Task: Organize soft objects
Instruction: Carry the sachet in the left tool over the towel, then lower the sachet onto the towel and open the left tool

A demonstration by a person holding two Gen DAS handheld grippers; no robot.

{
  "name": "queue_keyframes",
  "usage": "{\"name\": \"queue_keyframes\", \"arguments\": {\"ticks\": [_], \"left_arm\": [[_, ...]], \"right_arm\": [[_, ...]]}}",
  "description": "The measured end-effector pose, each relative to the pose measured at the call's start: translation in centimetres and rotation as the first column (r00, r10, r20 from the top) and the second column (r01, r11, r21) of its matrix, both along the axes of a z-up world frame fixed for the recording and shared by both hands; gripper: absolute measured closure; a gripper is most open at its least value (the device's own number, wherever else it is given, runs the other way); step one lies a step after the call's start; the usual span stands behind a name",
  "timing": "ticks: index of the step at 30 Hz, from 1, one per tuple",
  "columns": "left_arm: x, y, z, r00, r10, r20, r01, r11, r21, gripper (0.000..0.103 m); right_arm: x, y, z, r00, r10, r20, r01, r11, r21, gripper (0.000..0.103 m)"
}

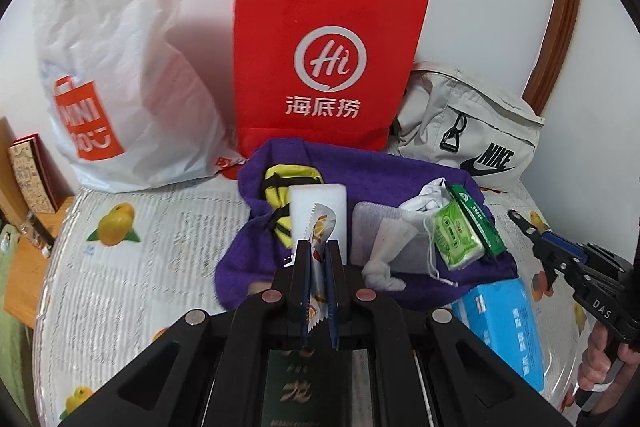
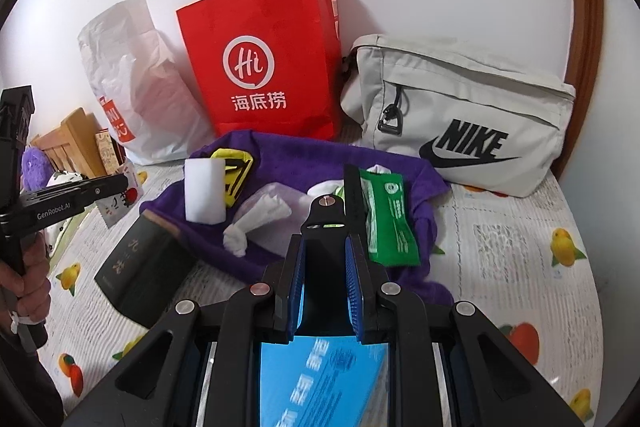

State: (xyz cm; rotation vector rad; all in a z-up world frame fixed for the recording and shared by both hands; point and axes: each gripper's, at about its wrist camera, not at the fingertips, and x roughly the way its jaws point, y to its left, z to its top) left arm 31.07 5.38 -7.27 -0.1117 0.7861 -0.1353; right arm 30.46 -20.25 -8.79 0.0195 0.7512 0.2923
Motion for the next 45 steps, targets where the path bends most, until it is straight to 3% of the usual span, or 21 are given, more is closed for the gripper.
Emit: {"name": "queue_keyframes", "arguments": {"ticks": [17,36,43,45], "left_arm": [[6.4,-4.4,-2.2,0.992,-0.102,-0.080,0.102,0.995,-0.007,0.096],[11.0,-7.3,-4.8,0.973,-0.157,-0.170,0.154,0.988,-0.030,0.095],[11.3,-7.5,-5.1,0.970,-0.161,-0.183,0.157,0.987,-0.039,0.092],[11.3,-7.5,-5.0,0.970,-0.159,-0.184,0.152,0.987,-0.048,0.084]], "right_arm": [[7.2,2.4,-2.8,0.996,0.052,-0.073,-0.053,0.999,-0.011,0.082],[10.5,2.6,-5.7,0.987,0.050,-0.152,-0.056,0.998,-0.037,0.082],[10.9,2.4,-5.8,0.985,0.055,-0.166,-0.059,0.998,-0.020,0.082],[10.9,2.2,-5.7,0.984,0.054,-0.169,-0.057,0.998,-0.011,0.081]]}}
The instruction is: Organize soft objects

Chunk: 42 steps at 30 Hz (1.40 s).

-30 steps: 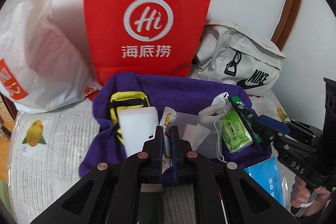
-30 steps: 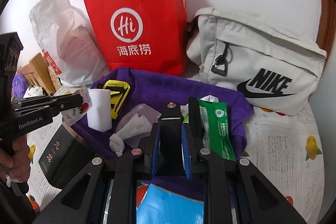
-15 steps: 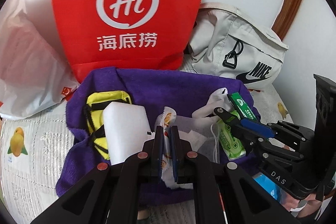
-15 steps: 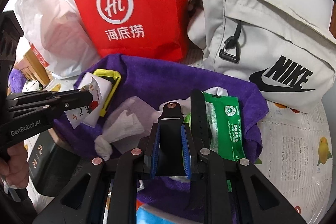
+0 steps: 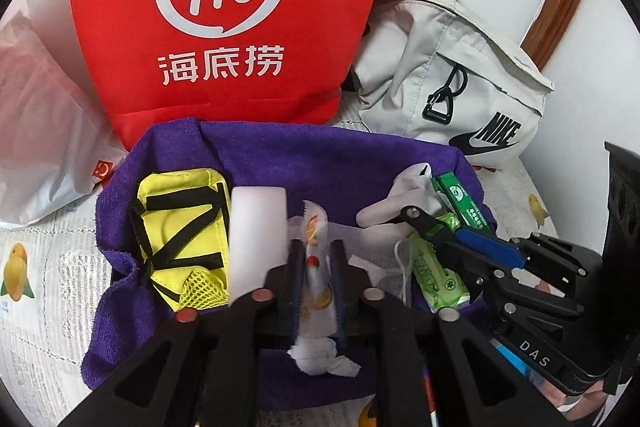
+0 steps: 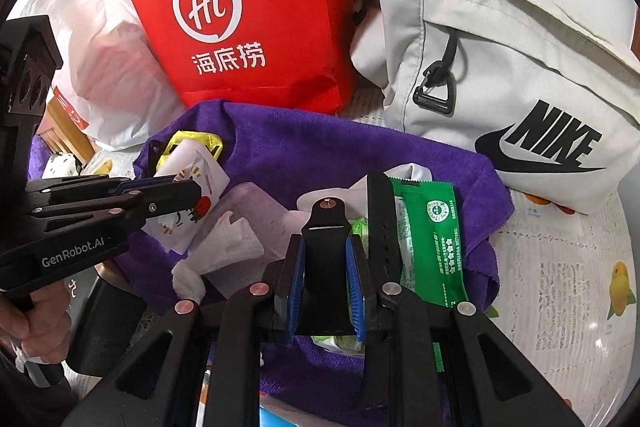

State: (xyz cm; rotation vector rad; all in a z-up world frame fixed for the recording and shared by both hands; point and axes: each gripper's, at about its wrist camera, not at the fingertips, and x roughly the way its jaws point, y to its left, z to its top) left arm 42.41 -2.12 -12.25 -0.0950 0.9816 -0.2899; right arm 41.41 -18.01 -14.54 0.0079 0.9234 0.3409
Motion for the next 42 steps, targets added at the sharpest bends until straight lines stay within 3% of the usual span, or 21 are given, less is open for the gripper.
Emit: {"name": "queue_keyframes", "arguments": {"ticks": [1,3,5,7,14,17,21,28,33,42], "left_arm": [[-0.1,0.0,0.1,1.000,0.000,0.005,0.000,1.000,-0.001,0.082],[-0.3,-0.1,0.4,1.000,0.001,0.011,-0.001,1.000,0.010,0.067],[-0.5,-0.1,0.7,1.000,0.005,0.020,-0.005,1.000,0.021,0.061],[-0.7,0.0,1.0,1.000,0.007,0.023,-0.008,1.000,0.023,0.061],[-2.0,0.2,1.8,1.000,0.015,0.020,-0.016,0.999,0.038,0.056],[-3.1,0.3,2.6,0.999,0.018,0.036,-0.020,0.998,0.053,0.048],[-4.9,0.7,3.8,0.998,0.027,0.062,-0.030,0.998,0.060,0.044],[-9.4,1.8,5.7,0.993,0.061,0.104,-0.067,0.996,0.052,0.027],[-13.6,2.4,7.0,0.987,0.091,0.130,-0.100,0.993,0.059,0.008],[-20.3,3.2,8.1,0.978,0.136,0.159,-0.149,0.986,0.079,0.002]], "right_arm": [[0.0,0.0,0.0,1.000,0.000,-0.003,0.000,1.000,0.006,0.078],[-0.3,-0.2,0.2,1.000,0.002,-0.003,-0.001,1.000,0.019,0.068],[-0.6,-0.2,0.5,1.000,0.003,0.006,-0.003,1.000,0.024,0.061],[-1.0,-0.2,0.7,1.000,-0.002,0.018,0.002,1.000,0.013,0.056],[-2.5,-0.7,1.9,0.999,-0.023,0.026,0.022,0.999,0.031,0.051],[-3.4,-0.9,2.7,0.999,-0.031,0.035,0.030,0.999,0.035,0.048],[-5.1,-1.2,3.7,0.998,-0.051,0.049,0.050,0.999,0.020,0.044],[-9.5,-1.4,5.8,0.993,-0.085,0.081,0.087,0.996,-0.013,0.038],[-13.5,-1.6,7.3,0.988,-0.096,0.123,0.098,0.995,-0.012,0.032],[-20.2,-1.9,8.9,0.975,-0.146,0.168,0.148,0.989,0.000,0.020]]}}
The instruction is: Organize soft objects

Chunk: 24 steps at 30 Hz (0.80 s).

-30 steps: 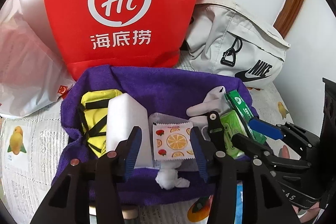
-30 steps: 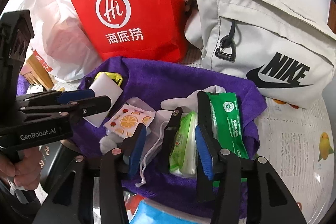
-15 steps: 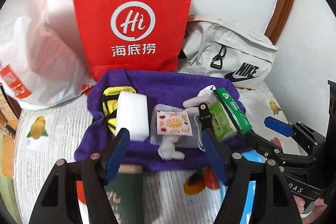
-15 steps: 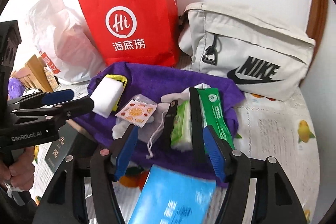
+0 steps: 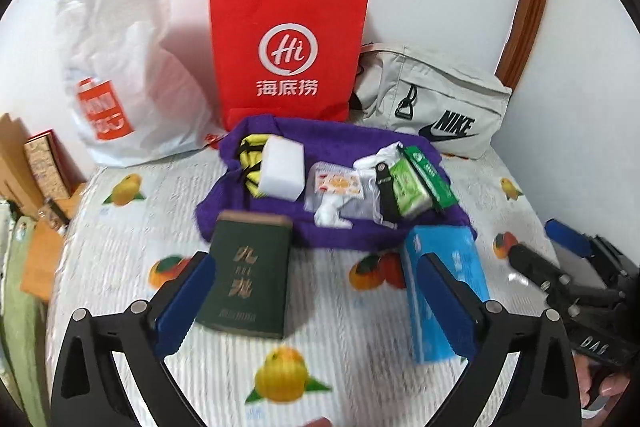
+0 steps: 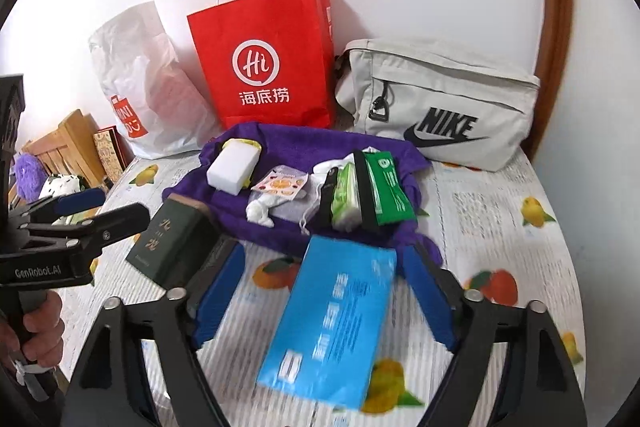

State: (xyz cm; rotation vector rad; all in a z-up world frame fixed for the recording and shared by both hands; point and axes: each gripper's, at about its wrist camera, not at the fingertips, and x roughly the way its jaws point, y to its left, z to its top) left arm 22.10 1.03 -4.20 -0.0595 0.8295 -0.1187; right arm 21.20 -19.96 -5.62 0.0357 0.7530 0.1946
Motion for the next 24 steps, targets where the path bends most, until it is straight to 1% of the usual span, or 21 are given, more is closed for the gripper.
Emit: {"name": "queue_keyframes", "arguments": {"ticks": [2,4,6,10,12,14,17,20,22,24], "left_arm": [[-1.8,0.1,0.2,1.000,0.009,0.012,-0.009,1.000,0.007,0.002],[-3.3,0.2,0.5,1.000,0.010,0.023,-0.010,1.000,0.000,0.002],[-5.2,0.1,0.8,0.999,0.014,0.033,-0.014,1.000,0.001,0.000],[-8.2,-0.4,1.3,0.998,0.016,0.057,-0.018,0.999,0.029,0.000],[-10.0,-0.7,1.5,0.997,0.034,0.071,-0.039,0.997,0.067,0.000],[-11.5,-0.9,1.6,0.996,0.046,0.080,-0.053,0.995,0.087,0.000],[-13.7,-1.3,1.7,0.993,0.062,0.097,-0.071,0.993,0.096,0.000],[-15.8,-1.8,1.7,0.992,0.066,0.109,-0.080,0.989,0.123,0.000],[-17.0,-2.0,1.8,0.991,0.063,0.121,-0.078,0.990,0.118,0.000],[-18.0,-1.9,2.2,0.990,0.061,0.127,-0.073,0.993,0.089,0.000]], "right_arm": [[-1.5,-0.2,0.3,1.000,-0.014,0.016,0.014,1.000,0.008,0.016],[-3.1,-0.3,0.4,0.999,-0.027,0.030,0.027,1.000,0.007,0.007],[-4.3,-0.3,0.5,0.999,-0.038,0.036,0.039,0.999,-0.009,0.003],[-7.4,-0.4,0.6,0.998,-0.049,0.045,0.051,0.998,-0.032,0.002],[-9.1,-0.8,0.5,0.997,-0.057,0.049,0.058,0.998,-0.024,0.002],[-10.5,-1.3,0.5,0.997,-0.060,0.046,0.061,0.998,-0.015,0.002],[-12.8,-2.0,0.8,0.996,-0.067,0.063,0.068,0.998,-0.010,0.002],[-14.8,-2.4,0.9,0.995,-0.075,0.062,0.076,0.997,-0.008,0.002],[-16.2,-2.4,0.9,0.995,-0.068,0.069,0.070,0.997,-0.014,0.002],[-17.1,-2.5,1.0,0.995,-0.070,0.076,0.072,0.997,-0.013,0.002]]}}
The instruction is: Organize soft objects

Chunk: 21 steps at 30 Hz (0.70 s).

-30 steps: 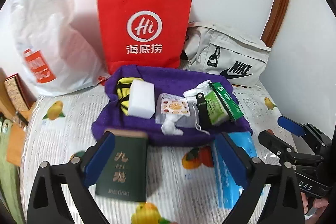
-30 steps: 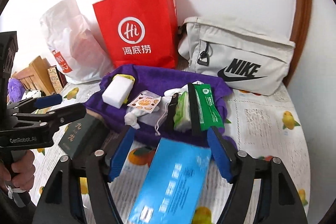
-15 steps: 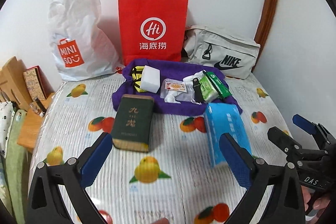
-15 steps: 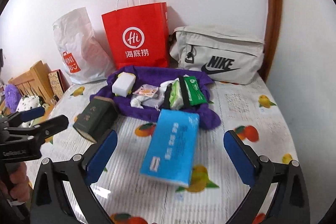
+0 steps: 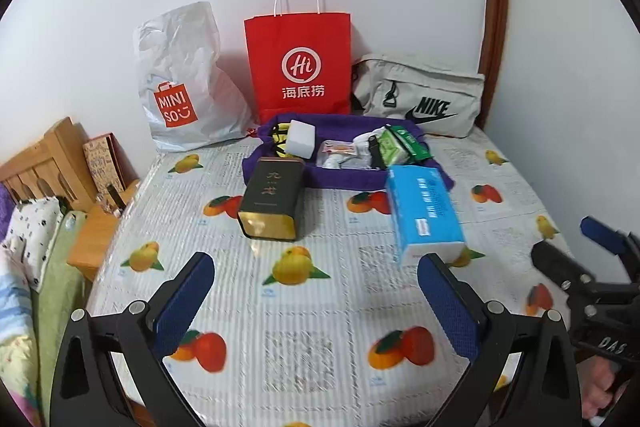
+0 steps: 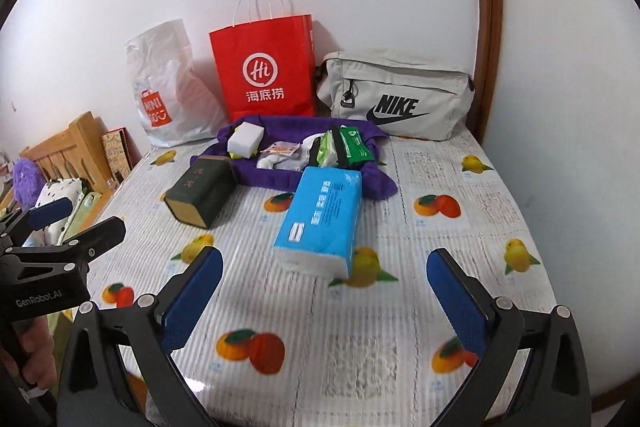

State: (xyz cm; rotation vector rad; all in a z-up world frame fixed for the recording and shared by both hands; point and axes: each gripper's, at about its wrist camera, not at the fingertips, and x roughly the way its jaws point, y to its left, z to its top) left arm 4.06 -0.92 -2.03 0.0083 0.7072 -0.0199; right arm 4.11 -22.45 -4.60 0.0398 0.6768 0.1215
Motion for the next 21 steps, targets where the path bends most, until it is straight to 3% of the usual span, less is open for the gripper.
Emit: {"name": "queue_keyframes", "arguments": {"ticks": [8,21], "left_arm": [[-2.7,0.3,0.9,1.000,0.016,0.021,-0.016,1.000,-0.012,0.000],[-3.1,0.5,0.4,1.000,0.030,0.006,-0.030,1.000,0.004,0.000]], "right_arm": [[-2.2,0.3,0.1,1.000,0.007,0.013,-0.007,1.000,0.002,0.002],[-3.2,0.6,0.2,1.000,0.016,0.014,-0.016,1.000,0.001,0.002]]}}
